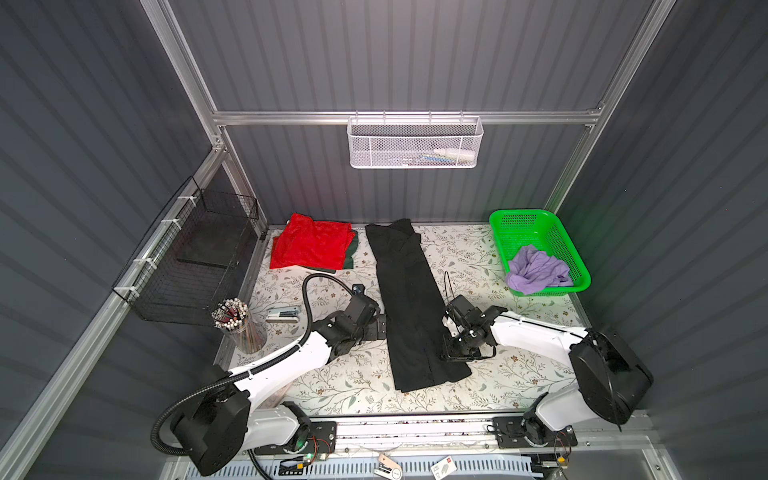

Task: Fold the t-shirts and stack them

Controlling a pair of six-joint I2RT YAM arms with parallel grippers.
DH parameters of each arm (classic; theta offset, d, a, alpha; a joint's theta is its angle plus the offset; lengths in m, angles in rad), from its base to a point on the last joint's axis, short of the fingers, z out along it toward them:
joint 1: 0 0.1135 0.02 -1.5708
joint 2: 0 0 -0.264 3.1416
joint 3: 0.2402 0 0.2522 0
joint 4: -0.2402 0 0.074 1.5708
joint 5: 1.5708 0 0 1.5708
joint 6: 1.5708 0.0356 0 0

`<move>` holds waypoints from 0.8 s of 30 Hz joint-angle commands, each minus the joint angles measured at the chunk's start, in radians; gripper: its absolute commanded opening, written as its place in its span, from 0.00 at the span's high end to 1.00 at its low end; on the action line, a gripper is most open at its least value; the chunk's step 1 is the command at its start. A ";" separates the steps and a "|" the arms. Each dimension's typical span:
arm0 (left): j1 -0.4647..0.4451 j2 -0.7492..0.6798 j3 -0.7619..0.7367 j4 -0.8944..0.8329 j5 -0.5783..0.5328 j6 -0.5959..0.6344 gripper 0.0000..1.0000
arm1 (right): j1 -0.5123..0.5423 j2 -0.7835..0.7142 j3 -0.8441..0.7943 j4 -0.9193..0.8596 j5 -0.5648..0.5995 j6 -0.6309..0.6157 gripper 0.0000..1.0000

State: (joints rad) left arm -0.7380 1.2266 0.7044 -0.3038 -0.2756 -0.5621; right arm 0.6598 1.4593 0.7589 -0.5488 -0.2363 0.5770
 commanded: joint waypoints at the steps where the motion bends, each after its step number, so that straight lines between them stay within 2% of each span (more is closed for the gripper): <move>1: 0.000 -0.067 -0.055 -0.046 0.035 -0.041 0.00 | 0.000 -0.107 -0.032 -0.022 0.004 0.066 0.52; 3: -0.004 -0.112 -0.086 -0.052 0.063 -0.059 0.00 | 0.000 -0.167 -0.053 -0.017 0.006 0.086 0.41; 7: -0.033 -0.179 -0.154 -0.028 0.131 -0.118 0.00 | -0.003 -0.254 -0.079 -0.043 0.048 0.095 0.36; 10: -0.089 -0.194 -0.194 0.006 0.147 -0.164 0.00 | -0.026 -0.279 -0.106 -0.074 0.074 0.087 0.34; 13: -0.154 -0.171 -0.222 0.056 0.157 -0.213 0.01 | -0.055 -0.296 -0.146 -0.075 0.057 0.078 0.34; 17: -0.249 -0.111 -0.234 0.123 0.153 -0.258 0.04 | -0.058 -0.314 -0.172 -0.111 0.096 0.096 0.36; 24: -0.363 -0.035 -0.209 0.129 0.119 -0.285 0.11 | -0.043 -0.384 -0.281 -0.023 0.024 0.160 0.43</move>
State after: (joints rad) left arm -1.0752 1.1767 0.4820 -0.1890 -0.1360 -0.8097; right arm 0.6098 1.0977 0.5037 -0.5922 -0.1928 0.6991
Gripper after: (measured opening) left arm 0.891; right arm 0.571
